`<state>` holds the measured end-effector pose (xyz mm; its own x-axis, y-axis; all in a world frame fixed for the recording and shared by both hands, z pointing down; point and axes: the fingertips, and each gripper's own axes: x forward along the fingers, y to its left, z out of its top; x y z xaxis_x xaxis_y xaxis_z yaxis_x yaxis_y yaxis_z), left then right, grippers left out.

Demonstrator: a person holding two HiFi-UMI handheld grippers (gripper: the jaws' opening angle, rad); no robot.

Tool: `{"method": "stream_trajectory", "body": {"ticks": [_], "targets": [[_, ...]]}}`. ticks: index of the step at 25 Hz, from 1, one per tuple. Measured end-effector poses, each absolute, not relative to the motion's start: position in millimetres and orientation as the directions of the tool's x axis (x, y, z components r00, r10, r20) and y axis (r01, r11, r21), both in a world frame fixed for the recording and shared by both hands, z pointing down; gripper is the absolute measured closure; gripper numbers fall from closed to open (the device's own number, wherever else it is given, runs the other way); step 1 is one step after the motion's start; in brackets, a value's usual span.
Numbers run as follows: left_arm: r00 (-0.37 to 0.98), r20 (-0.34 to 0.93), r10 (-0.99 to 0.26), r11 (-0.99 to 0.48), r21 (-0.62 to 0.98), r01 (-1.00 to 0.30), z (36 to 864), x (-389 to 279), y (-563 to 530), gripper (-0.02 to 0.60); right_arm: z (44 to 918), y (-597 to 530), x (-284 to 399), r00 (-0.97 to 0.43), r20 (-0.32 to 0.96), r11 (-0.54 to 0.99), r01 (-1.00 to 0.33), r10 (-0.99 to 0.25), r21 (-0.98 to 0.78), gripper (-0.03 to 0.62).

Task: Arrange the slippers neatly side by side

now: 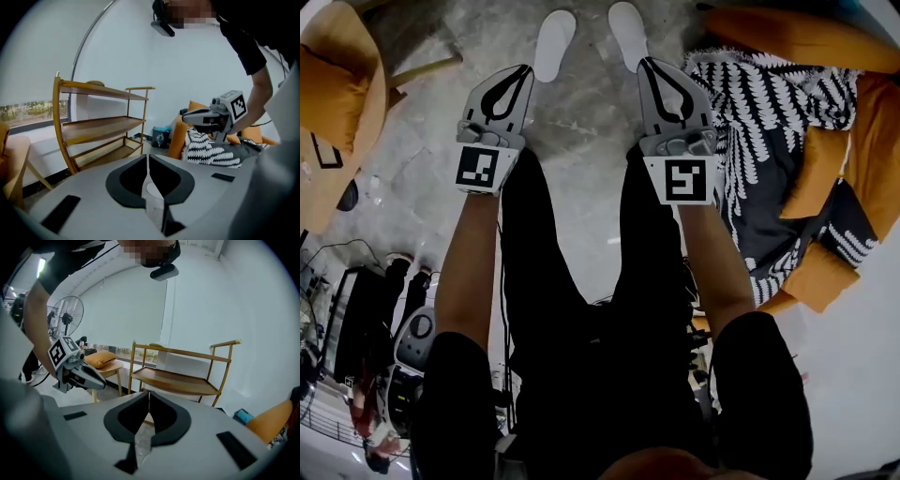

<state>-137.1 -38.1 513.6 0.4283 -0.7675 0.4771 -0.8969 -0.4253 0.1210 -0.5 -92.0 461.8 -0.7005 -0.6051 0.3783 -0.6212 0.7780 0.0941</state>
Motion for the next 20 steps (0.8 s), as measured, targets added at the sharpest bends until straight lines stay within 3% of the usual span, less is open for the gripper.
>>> {"method": "stream_trajectory", "body": {"ticks": [3, 5, 8, 16, 20], "targets": [[0.454, 0.535, -0.713, -0.494, 0.077, -0.866, 551, -136, -37, 0.555, 488, -98, 0, -0.694, 0.372, 0.766, -0.639, -0.616, 0.076, 0.56], [0.471, 0.564, -0.678, -0.55, 0.035, -0.834, 580, -135, -37, 0.491, 507, -104, 0, -0.693, 0.376, 0.768, -0.635, -0.615, 0.087, 0.56], [0.481, 0.64, -0.599, -0.641, -0.025, -0.767, 632, -135, -28, 0.48, 538, -105, -4, -0.701, 0.382, 0.782, -0.614, -0.602, 0.106, 0.56], [0.404, 0.791, -0.46, -0.751, -0.105, -0.652, 781, -138, -17, 0.394, 635, -94, 6, -0.704, 0.404, 0.79, -0.607, -0.584, 0.085, 0.56], [0.359, 0.842, -0.403, -0.795, -0.127, -0.593, 842, -140, -6, 0.39, 684, -82, 11, -0.701, 0.456, 0.813, -0.575, -0.549, 0.094, 0.56]]}}
